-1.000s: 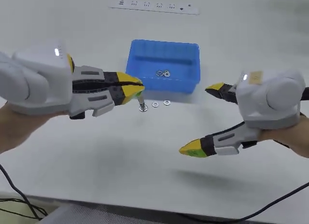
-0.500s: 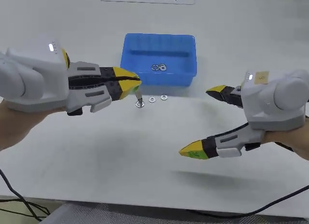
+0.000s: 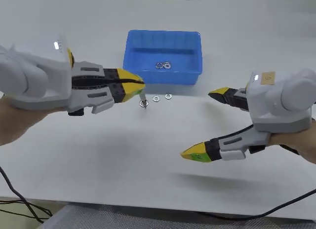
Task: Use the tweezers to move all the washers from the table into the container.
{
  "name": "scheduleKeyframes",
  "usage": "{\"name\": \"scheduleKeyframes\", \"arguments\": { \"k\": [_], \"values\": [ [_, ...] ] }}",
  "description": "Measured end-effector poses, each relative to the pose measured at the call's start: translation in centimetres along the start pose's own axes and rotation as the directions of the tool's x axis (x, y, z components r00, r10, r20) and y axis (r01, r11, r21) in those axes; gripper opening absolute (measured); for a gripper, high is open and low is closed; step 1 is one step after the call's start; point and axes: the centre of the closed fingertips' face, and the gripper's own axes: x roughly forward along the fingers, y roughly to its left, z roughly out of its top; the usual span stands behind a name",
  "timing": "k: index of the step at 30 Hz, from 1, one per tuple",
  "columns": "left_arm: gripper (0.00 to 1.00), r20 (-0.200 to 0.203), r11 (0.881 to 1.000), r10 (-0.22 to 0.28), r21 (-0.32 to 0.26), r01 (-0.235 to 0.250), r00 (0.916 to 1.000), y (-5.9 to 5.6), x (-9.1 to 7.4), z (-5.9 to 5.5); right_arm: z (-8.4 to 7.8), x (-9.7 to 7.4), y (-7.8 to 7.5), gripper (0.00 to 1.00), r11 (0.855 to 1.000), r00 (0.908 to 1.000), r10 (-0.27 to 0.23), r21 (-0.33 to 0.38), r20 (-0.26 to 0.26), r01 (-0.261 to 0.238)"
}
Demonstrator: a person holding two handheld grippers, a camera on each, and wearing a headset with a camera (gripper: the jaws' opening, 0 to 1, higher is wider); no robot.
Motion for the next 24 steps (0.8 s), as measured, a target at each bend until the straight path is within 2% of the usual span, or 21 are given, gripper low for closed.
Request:
{"name": "scheduleKeyframes", "arguments": {
  "k": [3,6,10,13,14,17,19,23,24],
  "values": [
    [0.05,-0.021,1.0,-0.003,0.007,0.003,0.9998,0.2,-0.1,-0.1,1.2,0.9,0.5,0.93,0.999,0.9994,0.034,-0.029,0.01,-0.034],
    [0.05,-0.036,1.0,-0.007,0.011,0.007,0.9993,0.5,-0.2,-0.3,2.2,1.4,0.5,0.86,0.996,0.9988,0.045,-0.073,0.017,-0.044],
    [0.05,-0.055,1.0,-0.026,-0.01,0.026,0.9982,0.4,-0.4,-0.5,3.2,2.1,0.7,0.78,0.994,0.9972,0.07,-0.084,0.024,-0.068],
    [0.05,-0.063,0.999,-0.045,-0.002,0.045,0.997,0.2,-0.4,-0.6,3.7,2.7,0.4,0.7,0.991,0.9978,0.064,-0.117,0.016,-0.061],
    [0.05,-0.065,0.998,-0.055,-0.014,0.054,0.9964,0.1,-0.4,-0.6,4.1,3.0,0.2,0.65,0.989,0.9982,0.056,-0.141,0.02,-0.052],
    [0.05,-0.072,0.999,-0.048,-0.01,0.047,0.9963,0.2,-0.3,-0.6,4.9,3.8,-0.2,0.58,0.991,0.998,0.055,-0.122,0.031,-0.051],
    [0.05,-0.075,0.999,-0.046,-0.007,0.046,0.9961,0.3,-0.2,-0.6,5.5,4.3,-0.3,0.55,0.987,0.9974,0.063,-0.151,0.034,-0.058],
    [0.05,-0.084,0.999,-0.042,-0.001,0.042,0.9955,0.5,-0.1,-0.7,6.6,5.4,-0.8,0.37,0.976,0.9972,0.067,-0.21,0.033,-0.058],
    [0.05,-0.086,0.999,-0.046,0.001,0.046,0.9952,0.4,-0.1,-0.7,6.8,5.6,-0.8,0.36,0.975,0.9971,0.068,-0.216,0.033,-0.06]
  ]
}}
